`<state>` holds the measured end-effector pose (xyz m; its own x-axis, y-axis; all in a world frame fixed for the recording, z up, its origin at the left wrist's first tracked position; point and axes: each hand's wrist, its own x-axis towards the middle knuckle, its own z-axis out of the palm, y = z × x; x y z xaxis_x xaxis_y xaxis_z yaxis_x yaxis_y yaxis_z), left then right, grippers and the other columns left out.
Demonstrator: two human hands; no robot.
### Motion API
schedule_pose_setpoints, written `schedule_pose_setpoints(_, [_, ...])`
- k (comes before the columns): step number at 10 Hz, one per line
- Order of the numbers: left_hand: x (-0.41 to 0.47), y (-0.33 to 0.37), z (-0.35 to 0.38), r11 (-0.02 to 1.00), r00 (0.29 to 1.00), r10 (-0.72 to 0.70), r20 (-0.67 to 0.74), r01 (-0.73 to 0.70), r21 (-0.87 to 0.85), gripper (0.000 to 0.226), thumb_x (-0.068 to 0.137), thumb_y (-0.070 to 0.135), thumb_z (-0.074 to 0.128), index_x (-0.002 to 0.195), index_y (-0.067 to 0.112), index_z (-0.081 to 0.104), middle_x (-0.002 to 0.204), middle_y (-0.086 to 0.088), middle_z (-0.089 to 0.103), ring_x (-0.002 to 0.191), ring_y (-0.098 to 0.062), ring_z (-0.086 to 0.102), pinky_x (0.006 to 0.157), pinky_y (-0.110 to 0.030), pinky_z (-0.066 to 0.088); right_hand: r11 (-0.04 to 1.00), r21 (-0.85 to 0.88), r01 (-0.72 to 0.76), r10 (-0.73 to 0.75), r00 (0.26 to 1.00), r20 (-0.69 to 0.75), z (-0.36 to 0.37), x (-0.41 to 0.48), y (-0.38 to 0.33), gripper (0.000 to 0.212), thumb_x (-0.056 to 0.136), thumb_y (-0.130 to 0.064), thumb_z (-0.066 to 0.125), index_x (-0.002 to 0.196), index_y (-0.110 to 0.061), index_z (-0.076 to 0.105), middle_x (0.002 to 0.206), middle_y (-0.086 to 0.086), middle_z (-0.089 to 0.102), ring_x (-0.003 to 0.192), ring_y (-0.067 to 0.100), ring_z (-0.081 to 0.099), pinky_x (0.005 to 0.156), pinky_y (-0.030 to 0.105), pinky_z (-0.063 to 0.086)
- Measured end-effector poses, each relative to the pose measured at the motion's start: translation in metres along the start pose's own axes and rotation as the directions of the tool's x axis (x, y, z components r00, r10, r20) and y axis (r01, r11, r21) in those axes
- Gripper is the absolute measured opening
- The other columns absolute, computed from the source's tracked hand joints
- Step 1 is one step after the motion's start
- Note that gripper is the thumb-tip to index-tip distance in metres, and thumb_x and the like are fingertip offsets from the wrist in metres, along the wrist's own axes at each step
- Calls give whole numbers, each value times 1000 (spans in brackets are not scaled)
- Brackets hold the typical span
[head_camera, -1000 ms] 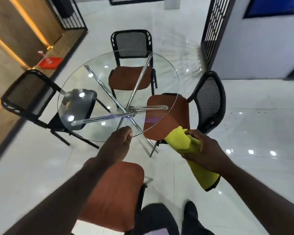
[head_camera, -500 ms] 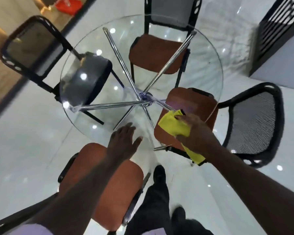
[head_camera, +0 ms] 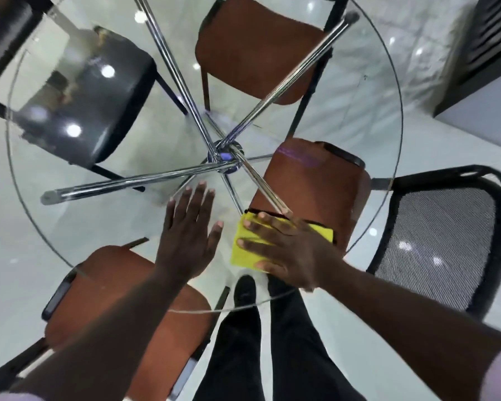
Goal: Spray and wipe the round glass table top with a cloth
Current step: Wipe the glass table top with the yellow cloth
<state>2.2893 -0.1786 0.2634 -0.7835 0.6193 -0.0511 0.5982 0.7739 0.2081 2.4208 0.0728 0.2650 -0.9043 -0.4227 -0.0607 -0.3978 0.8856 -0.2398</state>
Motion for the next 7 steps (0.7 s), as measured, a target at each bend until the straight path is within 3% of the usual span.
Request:
schedule_pose_setpoints(1, [38,11,5,1000,1000,26,-7,-26,-3,67,108,44,39,166,15,24,175,-6,15,161,-29,19,129,-53,18,997,-55,46,-47,999,-18,-9,12,71,56,109,-54,47,163,-42,44,176,-3,35,159,25,38,127,51,28])
schedule_pose_setpoints(2, [67,21,16,1000,1000,5,1,-5,9,74,106,48,43,166,14,19,175,-6,14,161,-28,18,127,-56,21,866,30,-499,496,851,-172,-24,28,183,57,109,-57,43,162,-36,46,171,3,44,154,31,45,127,53,34])
schedule_pose_setpoints(3, [68,22,20,1000,1000,-11,8,11,22,77,104,51,45,167,16,18,176,-4,14,162,-27,17,128,-56,19,632,21,-775,749,602,-277,-35,31,199,59,113,-53,34,170,-39,27,179,1,26,163,26,30,131,50,25])
schedule_pose_setpoints(4, [67,22,15,999,999,-27,30,26,34,79,101,53,47,166,16,22,175,-4,16,161,-29,20,127,-58,21,732,111,-672,677,700,-228,-41,33,124,68,110,-55,5,166,-33,36,172,10,37,159,34,37,126,51,33])
schedule_pose_setpoints(5, [68,24,17,999,998,-26,55,24,43,80,100,53,47,166,15,23,176,-4,15,161,-30,21,127,-58,20,989,-23,-147,146,989,-22,-22,12,96,56,113,-50,23,162,-34,44,169,8,43,155,35,42,124,53,34])
schedule_pose_setpoints(6, [69,22,20,998,996,-46,77,42,54,80,100,55,42,166,16,20,176,-5,13,161,-29,18,129,-57,16,821,372,434,-389,901,-193,-46,42,149,56,109,-48,58,162,-31,49,166,7,51,155,30,46,123,60,34])
schedule_pose_setpoints(7, [68,20,19,997,995,-48,93,42,64,80,101,57,38,167,16,19,176,-4,12,162,-29,16,129,-56,15,482,855,-193,173,977,123,-80,89,216,45,102,-53,70,140,-29,68,129,13,69,121,35,65,108,46,47])
